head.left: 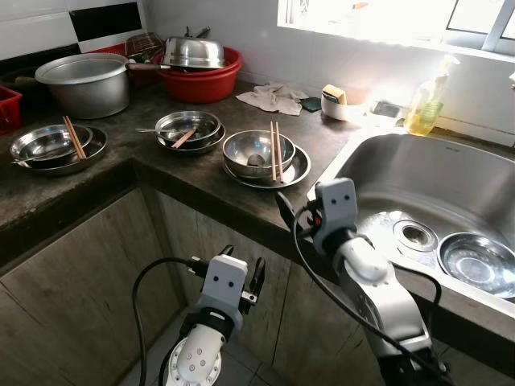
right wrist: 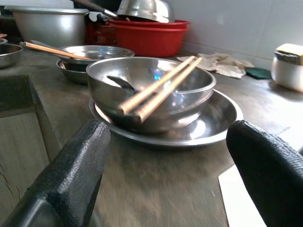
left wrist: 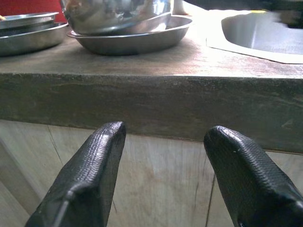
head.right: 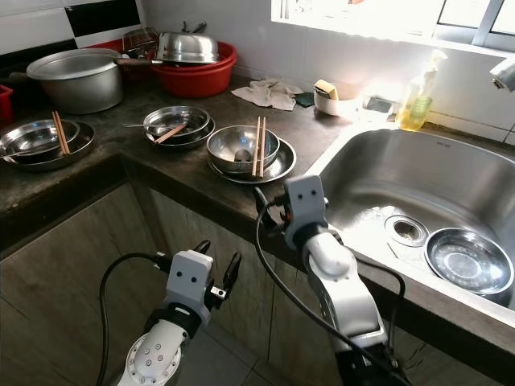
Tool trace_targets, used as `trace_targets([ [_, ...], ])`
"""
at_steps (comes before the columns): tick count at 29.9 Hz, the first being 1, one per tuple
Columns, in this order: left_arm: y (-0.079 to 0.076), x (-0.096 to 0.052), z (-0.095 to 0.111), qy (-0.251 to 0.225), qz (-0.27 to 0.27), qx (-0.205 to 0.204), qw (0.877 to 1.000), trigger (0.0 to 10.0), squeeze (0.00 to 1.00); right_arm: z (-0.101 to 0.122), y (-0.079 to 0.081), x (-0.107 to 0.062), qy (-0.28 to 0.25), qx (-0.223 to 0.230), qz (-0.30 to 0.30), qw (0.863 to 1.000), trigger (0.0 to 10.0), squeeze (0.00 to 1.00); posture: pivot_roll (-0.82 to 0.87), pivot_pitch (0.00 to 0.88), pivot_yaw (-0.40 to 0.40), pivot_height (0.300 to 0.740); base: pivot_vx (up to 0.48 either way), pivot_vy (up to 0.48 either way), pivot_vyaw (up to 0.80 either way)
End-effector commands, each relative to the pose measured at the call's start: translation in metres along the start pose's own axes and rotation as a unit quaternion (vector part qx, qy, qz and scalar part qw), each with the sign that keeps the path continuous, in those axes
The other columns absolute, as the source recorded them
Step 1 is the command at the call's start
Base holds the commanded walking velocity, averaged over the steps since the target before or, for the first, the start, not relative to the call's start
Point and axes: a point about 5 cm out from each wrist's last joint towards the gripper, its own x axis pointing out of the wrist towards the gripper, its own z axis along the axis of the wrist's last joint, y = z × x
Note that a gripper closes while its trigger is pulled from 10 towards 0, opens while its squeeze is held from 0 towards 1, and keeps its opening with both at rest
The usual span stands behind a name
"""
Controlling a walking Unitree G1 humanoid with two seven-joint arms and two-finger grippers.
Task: Kitchen organization
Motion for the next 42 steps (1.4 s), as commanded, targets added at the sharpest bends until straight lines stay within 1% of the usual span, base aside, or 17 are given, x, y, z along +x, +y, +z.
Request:
trace_targets([
  [1,-0.002,-0.002,0.003,-0.003,0.000,0.000,1.000,10.0,0.00,-0.001,-0.003,0.005,-0.001,-0.001,-0.003,1.000,10.0,0.00,0.21,0.063,-0.067,0.740,0.000,0.000,0.00],
  [4,-0.002,-0.002,0.004,-0.003,0.000,0.001,1.000,10.0,0.00,-0.001,-0.003,0.009,-0.003,-0.002,-0.001,1.000,10.0,0.00,0.21,0.063,-0.069,0.740,0.000,0.000,0.00],
  [8,-0.002,-0.003,0.004,-0.001,0.000,0.001,1.000,10.0,0.00,0.000,-0.001,0.017,-0.004,-0.005,0.005,1.000,10.0,0.00,0.22,0.064,-0.072,0.740,0.000,0.000,0.00],
  [9,-0.002,-0.003,0.004,0.000,0.000,0.001,1.000,10.0,0.00,0.000,0.000,0.022,-0.007,-0.005,0.003,1.000,10.0,0.00,0.22,0.062,-0.073,0.740,0.000,0.000,0.00],
  [14,-0.002,-0.004,0.003,0.001,0.000,0.002,1.000,10.0,0.00,0.001,0.000,0.030,-0.009,-0.007,0.002,1.000,10.0,0.00,0.22,0.059,-0.075,0.740,0.000,0.000,0.00],
  [17,-0.002,-0.004,0.003,0.001,0.001,0.003,1.000,10.0,0.00,0.001,-0.001,0.034,-0.009,-0.008,0.002,1.000,10.0,0.00,0.22,0.057,-0.077,0.740,0.000,0.000,0.00],
  [21,-0.001,-0.004,0.003,0.001,0.001,0.005,1.000,10.0,0.00,0.003,-0.002,0.043,-0.012,-0.010,-0.002,1.000,10.0,0.00,0.23,0.049,-0.078,0.740,0.000,0.000,0.00],
  [29,-0.001,-0.004,0.003,0.000,0.000,0.007,1.000,10.0,0.00,0.004,-0.002,0.051,-0.013,-0.012,-0.004,1.000,10.0,0.00,0.23,0.046,-0.079,0.740,0.000,0.000,0.00],
  [31,0.000,-0.003,0.003,0.001,0.001,0.007,1.000,10.0,0.00,0.004,-0.002,0.055,-0.012,-0.012,-0.004,1.000,10.0,0.00,0.23,0.046,-0.082,0.740,0.000,0.000,0.00],
  [37,0.000,-0.004,0.003,0.000,0.002,0.006,1.000,10.0,0.00,0.003,-0.001,0.059,-0.009,-0.015,-0.007,1.000,10.0,0.00,0.23,0.050,-0.082,0.740,0.000,0.000,0.00],
  [38,0.000,-0.004,0.003,0.001,0.003,0.006,1.000,10.0,0.00,0.003,-0.001,0.060,-0.009,-0.014,-0.008,1.000,9.8,0.00,0.23,0.050,-0.085,0.740,0.000,0.000,0.00],
  [39,-0.001,-0.004,0.003,0.001,0.003,0.006,1.000,10.0,0.00,0.004,-0.002,0.061,-0.010,-0.014,-0.008,1.000,7.6,0.00,0.23,0.051,-0.086,0.740,0.000,0.000,0.00],
  [40,0.000,-0.004,0.003,0.001,0.003,0.006,1.000,10.0,0.00,0.004,-0.002,0.062,-0.010,-0.014,-0.011,1.000,1.6,0.00,0.23,0.054,-0.088,0.740,0.000,0.000,0.00],
  [41,0.000,-0.004,0.003,0.001,0.004,0.006,1.000,10.0,0.00,0.005,-0.003,0.062,-0.011,-0.015,-0.013,1.000,1.6,0.00,0.23,0.054,-0.088,0.740,0.000,0.000,0.00],
  [42,0.000,-0.004,0.003,0.001,0.004,0.005,1.000,10.0,0.00,0.005,-0.003,0.063,-0.011,-0.014,-0.013,1.000,0.0,0.00,0.23,0.053,-0.085,0.740,0.000,0.000,0.00],
])
